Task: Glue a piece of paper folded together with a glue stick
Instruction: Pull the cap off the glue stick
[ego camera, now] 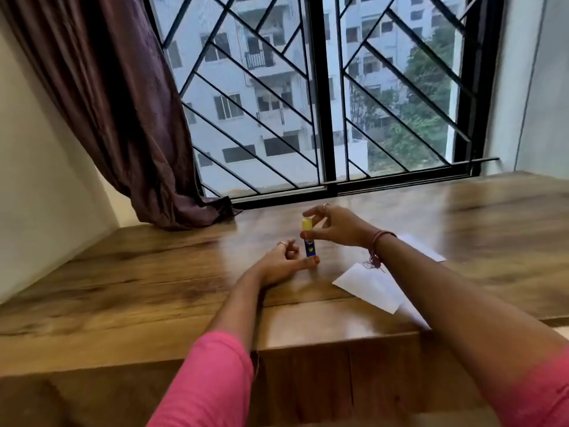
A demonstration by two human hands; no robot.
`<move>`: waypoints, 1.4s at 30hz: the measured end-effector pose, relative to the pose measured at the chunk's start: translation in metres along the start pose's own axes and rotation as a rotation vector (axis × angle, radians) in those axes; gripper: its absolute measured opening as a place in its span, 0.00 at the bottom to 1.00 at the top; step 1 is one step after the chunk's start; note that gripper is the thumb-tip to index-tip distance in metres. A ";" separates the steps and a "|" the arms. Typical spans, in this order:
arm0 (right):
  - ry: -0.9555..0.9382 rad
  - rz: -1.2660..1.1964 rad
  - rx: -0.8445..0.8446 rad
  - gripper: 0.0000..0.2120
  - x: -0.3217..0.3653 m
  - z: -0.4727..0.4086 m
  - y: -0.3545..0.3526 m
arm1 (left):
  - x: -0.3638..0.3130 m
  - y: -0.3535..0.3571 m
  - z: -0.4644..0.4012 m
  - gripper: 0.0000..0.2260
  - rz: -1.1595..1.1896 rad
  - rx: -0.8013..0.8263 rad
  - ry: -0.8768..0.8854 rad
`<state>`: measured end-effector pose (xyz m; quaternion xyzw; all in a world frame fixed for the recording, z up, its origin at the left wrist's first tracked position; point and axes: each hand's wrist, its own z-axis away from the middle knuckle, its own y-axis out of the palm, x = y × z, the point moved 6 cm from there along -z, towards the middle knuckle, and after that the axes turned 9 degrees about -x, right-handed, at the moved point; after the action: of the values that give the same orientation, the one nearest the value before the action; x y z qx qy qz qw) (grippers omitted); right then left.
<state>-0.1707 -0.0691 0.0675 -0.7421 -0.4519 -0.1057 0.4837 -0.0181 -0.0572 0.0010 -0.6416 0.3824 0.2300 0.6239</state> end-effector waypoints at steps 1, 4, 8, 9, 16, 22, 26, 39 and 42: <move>-0.009 0.008 0.002 0.23 0.002 -0.001 0.000 | -0.001 -0.002 -0.003 0.48 0.006 0.005 -0.012; -0.025 -0.008 0.053 0.11 -0.002 -0.006 0.005 | -0.002 -0.005 -0.012 0.48 0.008 0.057 -0.049; -0.025 -0.068 0.090 0.09 -0.007 -0.011 0.004 | -0.005 -0.006 -0.020 0.34 0.220 -0.074 0.066; -0.021 -0.106 0.082 0.09 -0.010 -0.009 0.004 | -0.005 -0.007 -0.020 0.31 0.260 -0.102 0.102; 0.017 -0.361 -0.004 0.11 -0.017 -0.005 -0.002 | -0.013 -0.006 -0.021 0.18 0.360 -0.078 0.200; 0.058 -0.484 -0.125 0.09 -0.012 0.006 -0.006 | -0.023 -0.011 -0.016 0.14 0.433 -0.186 0.270; 0.063 -0.489 -0.215 0.08 -0.009 0.005 -0.006 | -0.024 -0.013 -0.014 0.13 0.432 -0.228 0.296; 0.057 -0.728 -0.237 0.12 -0.007 0.003 -0.029 | -0.025 -0.008 -0.010 0.08 0.488 -0.070 0.284; 0.130 -0.835 -0.282 0.12 -0.013 0.003 -0.037 | -0.024 -0.010 -0.010 0.11 0.482 -0.098 0.284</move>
<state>-0.2078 -0.0694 0.0808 -0.5463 -0.6627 -0.3992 0.3209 -0.0270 -0.0631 0.0268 -0.5871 0.5960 0.2978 0.4597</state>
